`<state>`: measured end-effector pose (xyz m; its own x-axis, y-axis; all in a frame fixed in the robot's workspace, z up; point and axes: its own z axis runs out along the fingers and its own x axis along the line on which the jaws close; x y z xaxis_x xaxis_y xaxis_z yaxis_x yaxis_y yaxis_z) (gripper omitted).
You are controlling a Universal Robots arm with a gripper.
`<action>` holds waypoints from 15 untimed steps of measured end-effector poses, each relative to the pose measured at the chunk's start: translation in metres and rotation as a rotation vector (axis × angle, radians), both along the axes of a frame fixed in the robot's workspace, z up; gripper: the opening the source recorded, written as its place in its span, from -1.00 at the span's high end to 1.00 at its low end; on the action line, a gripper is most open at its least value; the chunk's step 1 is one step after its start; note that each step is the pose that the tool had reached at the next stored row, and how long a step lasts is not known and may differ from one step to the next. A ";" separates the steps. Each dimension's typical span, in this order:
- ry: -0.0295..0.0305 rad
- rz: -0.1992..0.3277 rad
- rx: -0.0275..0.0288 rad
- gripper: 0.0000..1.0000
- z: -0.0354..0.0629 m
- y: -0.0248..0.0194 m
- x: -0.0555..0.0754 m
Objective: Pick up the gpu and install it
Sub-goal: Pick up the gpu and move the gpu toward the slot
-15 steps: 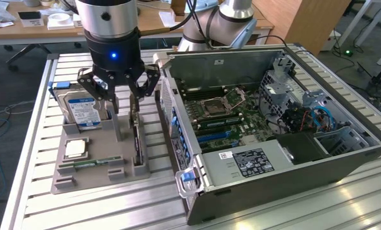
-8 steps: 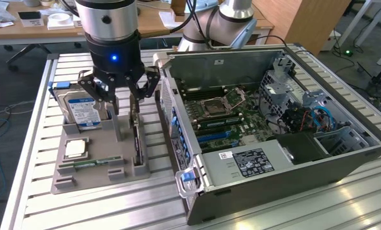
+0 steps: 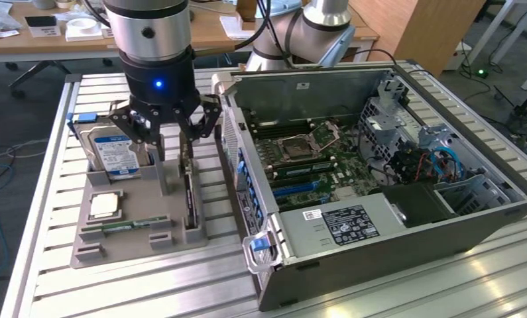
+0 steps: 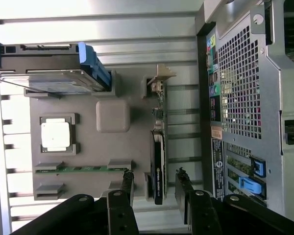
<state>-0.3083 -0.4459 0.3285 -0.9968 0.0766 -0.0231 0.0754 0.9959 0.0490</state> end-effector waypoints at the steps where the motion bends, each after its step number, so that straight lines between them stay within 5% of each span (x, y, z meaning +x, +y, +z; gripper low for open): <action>1: 0.0000 0.000 0.0000 0.05 -0.0005 0.0000 0.000; 15: -0.0001 0.000 0.0001 0.05 -0.0044 0.0000 0.000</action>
